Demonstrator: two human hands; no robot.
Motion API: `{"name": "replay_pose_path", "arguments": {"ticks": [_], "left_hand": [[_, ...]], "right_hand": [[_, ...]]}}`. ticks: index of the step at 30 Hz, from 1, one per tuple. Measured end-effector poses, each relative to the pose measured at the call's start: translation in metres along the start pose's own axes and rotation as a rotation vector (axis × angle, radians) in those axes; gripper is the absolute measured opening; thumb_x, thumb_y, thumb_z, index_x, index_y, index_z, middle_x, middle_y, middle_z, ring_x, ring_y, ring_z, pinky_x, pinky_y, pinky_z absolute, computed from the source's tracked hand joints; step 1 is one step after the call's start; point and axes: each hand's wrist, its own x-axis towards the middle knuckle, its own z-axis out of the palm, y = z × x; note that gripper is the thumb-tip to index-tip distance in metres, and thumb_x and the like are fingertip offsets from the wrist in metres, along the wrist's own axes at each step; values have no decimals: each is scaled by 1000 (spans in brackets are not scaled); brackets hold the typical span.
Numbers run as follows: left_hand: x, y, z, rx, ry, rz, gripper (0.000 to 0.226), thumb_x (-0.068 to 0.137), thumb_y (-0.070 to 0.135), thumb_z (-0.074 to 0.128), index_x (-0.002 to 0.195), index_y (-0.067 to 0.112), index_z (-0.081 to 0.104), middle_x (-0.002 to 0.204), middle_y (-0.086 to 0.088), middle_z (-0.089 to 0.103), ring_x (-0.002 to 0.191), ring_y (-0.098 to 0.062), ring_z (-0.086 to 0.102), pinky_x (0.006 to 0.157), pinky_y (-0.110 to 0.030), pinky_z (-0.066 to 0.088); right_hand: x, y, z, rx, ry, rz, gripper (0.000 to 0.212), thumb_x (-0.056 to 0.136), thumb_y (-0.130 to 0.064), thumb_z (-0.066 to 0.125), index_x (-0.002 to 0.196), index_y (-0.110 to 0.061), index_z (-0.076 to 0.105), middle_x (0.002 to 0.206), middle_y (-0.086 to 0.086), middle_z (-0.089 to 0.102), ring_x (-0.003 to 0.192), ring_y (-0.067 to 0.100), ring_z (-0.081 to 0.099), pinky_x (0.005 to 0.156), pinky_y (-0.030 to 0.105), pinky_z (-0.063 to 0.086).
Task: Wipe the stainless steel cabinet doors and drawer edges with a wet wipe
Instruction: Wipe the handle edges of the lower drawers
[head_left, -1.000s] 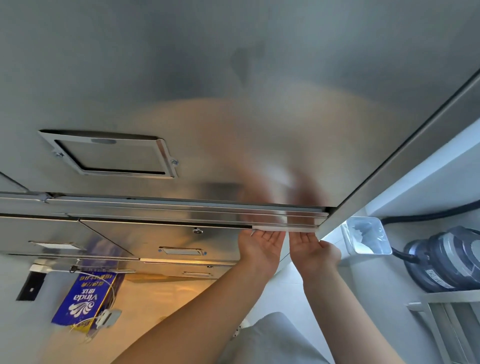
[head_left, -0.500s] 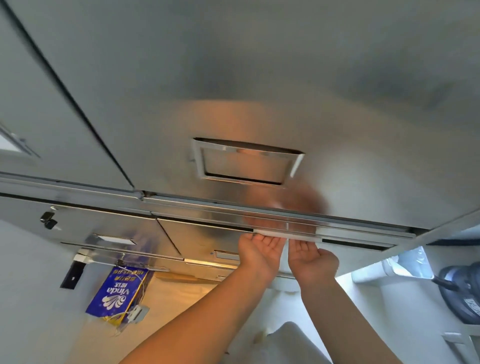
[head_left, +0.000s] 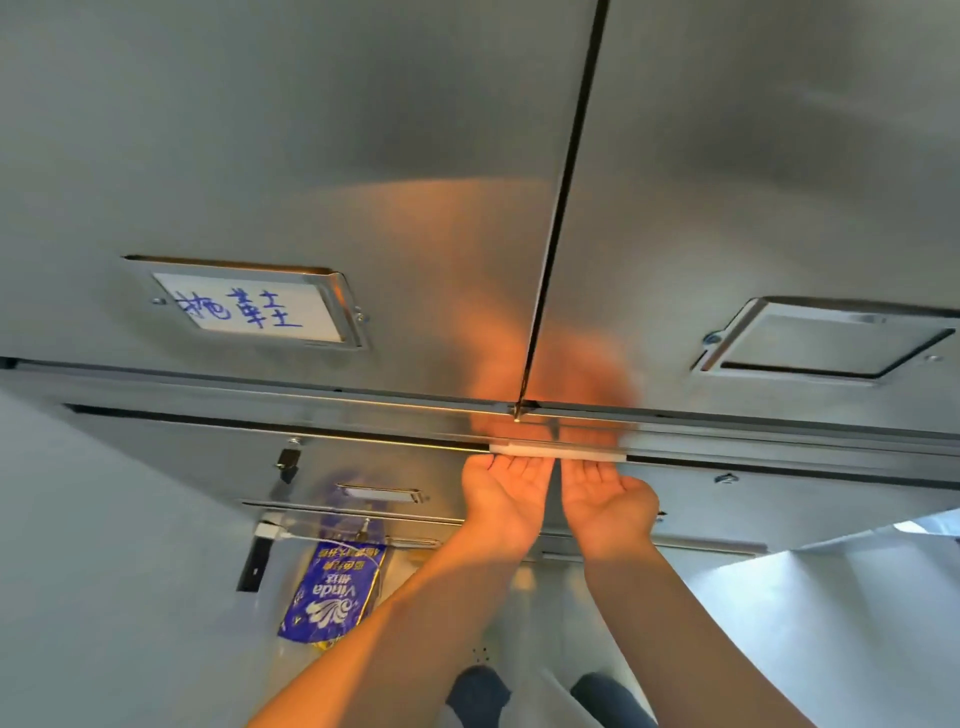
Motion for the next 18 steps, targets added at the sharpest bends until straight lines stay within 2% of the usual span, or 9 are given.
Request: {"name": "replay_pose_path", "arguments": {"ticks": [2, 5, 7, 10, 14, 18], "left_hand": [[-3, 1, -2, 27, -21, -10, 36, 96, 13, 28, 105, -1, 60, 97, -17, 68, 94, -29, 64, 92, -39, 47], [-3, 0, -3, 64, -49, -25, 28, 95, 7, 35, 99, -1, 61, 88, -14, 71, 91, -25, 65, 95, -36, 45], [-3, -1, -4, 117, -39, -29, 25, 98, 7, 38, 104, 0, 60, 95, -14, 69, 98, -24, 63, 96, -34, 44], [-5, -1, -5, 177, 4, -31, 21, 100, 13, 43, 106, 4, 61, 106, -11, 65, 109, -21, 58, 96, -31, 43], [-11, -3, -2, 211, 85, 4, 16, 98, 14, 49, 102, 5, 62, 110, -12, 64, 101, -19, 60, 91, -30, 46], [-13, -3, -1, 234, 155, 38, 15, 96, 10, 51, 106, 2, 59, 113, -16, 63, 97, -21, 61, 87, -31, 49]], "right_hand": [[-2, 3, -1, -22, -27, -27, 36, 96, -10, 23, 115, 1, 51, 110, 17, 60, 111, 32, 54, 100, 42, 42], [-7, 1, -5, -121, -77, -54, 27, 95, -6, 32, 102, 0, 57, 103, 15, 64, 109, 29, 58, 97, 41, 45], [-8, -2, -6, -196, -97, -52, 22, 97, -7, 38, 101, -1, 59, 102, 13, 65, 106, 26, 60, 102, 39, 42], [-6, -3, -9, -287, -46, -44, 21, 99, -10, 44, 112, -2, 57, 104, 11, 64, 109, 21, 59, 105, 35, 40], [-7, -5, -11, -364, 79, -53, 29, 96, -9, 50, 124, 0, 53, 105, 10, 63, 98, 17, 60, 99, 30, 44], [-5, -15, -12, -465, 76, -15, 29, 95, -8, 53, 123, 2, 53, 113, 14, 59, 107, 22, 58, 100, 32, 44]]}}
